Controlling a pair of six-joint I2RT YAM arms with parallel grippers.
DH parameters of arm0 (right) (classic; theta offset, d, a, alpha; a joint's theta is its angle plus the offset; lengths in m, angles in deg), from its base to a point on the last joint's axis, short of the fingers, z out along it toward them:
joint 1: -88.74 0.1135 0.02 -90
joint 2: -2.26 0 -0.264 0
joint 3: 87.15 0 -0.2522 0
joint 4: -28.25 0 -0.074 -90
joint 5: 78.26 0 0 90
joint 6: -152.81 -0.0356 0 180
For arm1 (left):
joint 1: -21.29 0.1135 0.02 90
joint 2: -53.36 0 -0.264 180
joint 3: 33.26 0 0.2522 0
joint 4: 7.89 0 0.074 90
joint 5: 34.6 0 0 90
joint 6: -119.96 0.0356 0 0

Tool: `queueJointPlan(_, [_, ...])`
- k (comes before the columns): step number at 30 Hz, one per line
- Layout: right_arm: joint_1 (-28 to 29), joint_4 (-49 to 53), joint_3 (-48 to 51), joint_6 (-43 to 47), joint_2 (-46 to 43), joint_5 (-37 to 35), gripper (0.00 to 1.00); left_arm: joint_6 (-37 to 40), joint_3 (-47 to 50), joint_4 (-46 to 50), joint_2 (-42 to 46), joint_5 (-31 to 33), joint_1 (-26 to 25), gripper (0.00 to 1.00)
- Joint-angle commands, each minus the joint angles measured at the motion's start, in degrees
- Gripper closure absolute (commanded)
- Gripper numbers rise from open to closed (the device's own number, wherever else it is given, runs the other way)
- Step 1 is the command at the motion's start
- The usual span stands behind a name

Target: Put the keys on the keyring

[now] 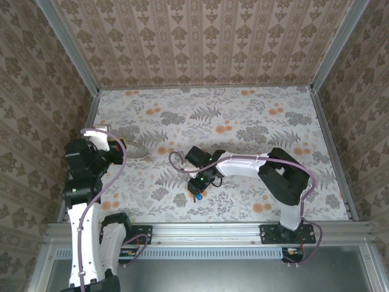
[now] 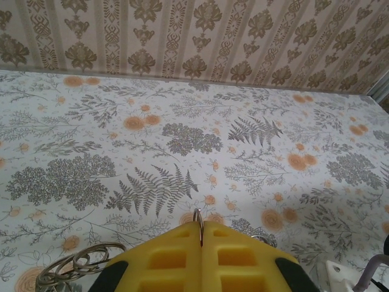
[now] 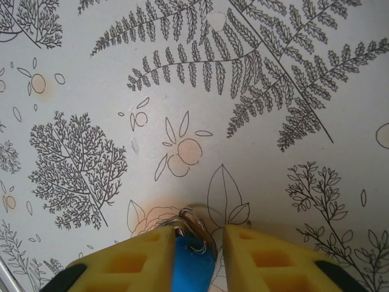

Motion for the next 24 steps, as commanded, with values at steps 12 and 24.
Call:
queueJointPlan(12, [0.1, 2.1, -2.4, 4.1, 3.0, -0.5, 0.70, -1.5, 0.7, -3.4, 0.9, -1.6, 0.6, 1.00])
queueJointPlan(24, [0.2, 1.3, -3.0, 4.5, 3.9, 0.8, 0.73, -1.5, 0.7, -3.4, 0.9, -1.8, 0.5, 1.00])
